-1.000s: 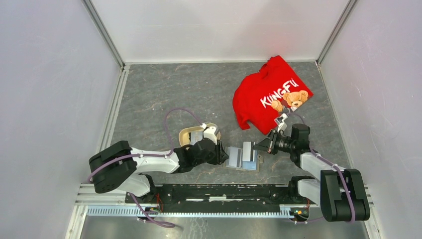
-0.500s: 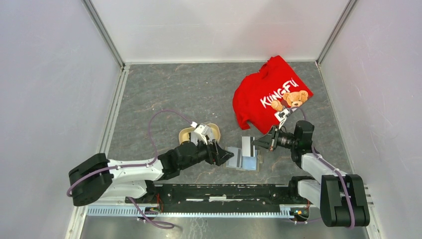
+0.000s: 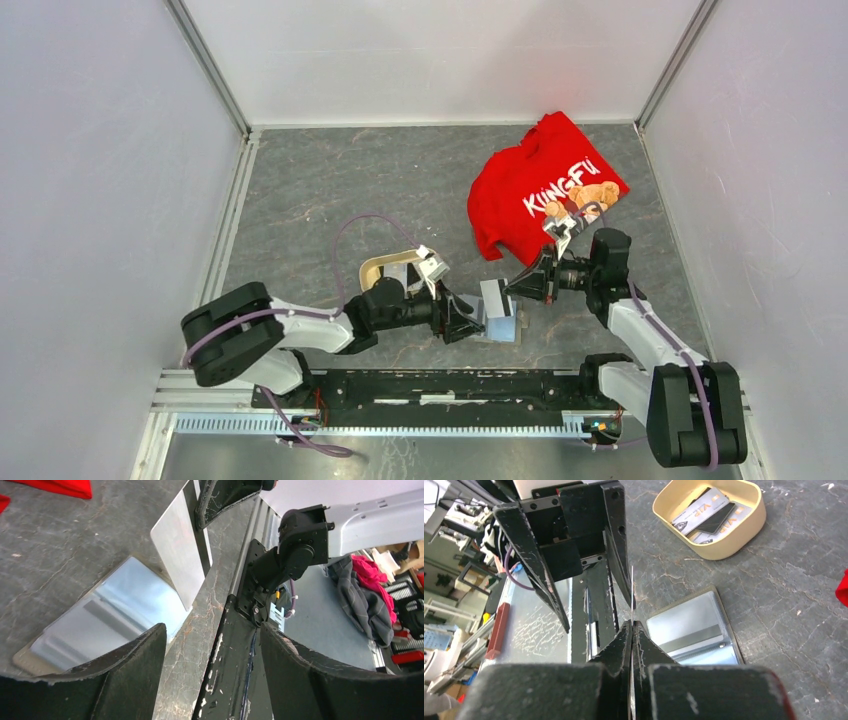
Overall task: Put the credit cards into the card holder
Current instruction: Place the credit card in the storage box.
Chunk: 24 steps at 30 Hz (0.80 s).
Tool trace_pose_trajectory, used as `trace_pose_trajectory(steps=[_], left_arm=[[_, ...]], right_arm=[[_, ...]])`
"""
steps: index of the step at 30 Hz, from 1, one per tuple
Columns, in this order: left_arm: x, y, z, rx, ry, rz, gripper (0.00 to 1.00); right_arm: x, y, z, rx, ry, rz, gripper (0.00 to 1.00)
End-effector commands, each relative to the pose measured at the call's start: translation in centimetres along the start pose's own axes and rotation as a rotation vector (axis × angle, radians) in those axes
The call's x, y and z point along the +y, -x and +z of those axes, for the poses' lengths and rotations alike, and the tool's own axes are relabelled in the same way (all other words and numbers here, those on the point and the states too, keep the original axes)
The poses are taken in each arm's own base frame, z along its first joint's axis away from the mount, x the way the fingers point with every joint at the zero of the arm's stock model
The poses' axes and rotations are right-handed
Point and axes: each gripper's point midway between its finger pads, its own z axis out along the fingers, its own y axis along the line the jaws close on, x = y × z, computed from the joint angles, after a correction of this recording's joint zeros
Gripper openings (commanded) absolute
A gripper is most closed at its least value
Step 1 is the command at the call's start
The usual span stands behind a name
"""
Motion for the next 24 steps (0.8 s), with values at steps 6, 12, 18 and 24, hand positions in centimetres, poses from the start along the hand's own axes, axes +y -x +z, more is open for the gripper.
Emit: trace_pose_trajectory(steps=[6, 12, 18, 24], left_arm=[[-2.8, 1.7, 3.6, -0.034, -0.208, 0.082, 0.66], [-2.1, 2.0, 3.9, -0.082, -0.188, 0.073, 0.60], [-2.5, 2.8, 4.2, -0.152, -0.224, 0.050, 0.52], [-2.6, 1.9, 5.1, -0.118, -0.276, 0.011, 0.05]], right_arm=[[2.5, 0.4, -0.3, 0.057, 0.199, -0.091, 0.00], [2.2, 0.5, -0.3, 0.066, 0.194, -0.087, 0.00], [2.3, 0.5, -0.3, 0.061, 0.202, -0.078, 0.00], [2.1, 0.6, -0.3, 0.072, 0.178, -0.127, 0.03]])
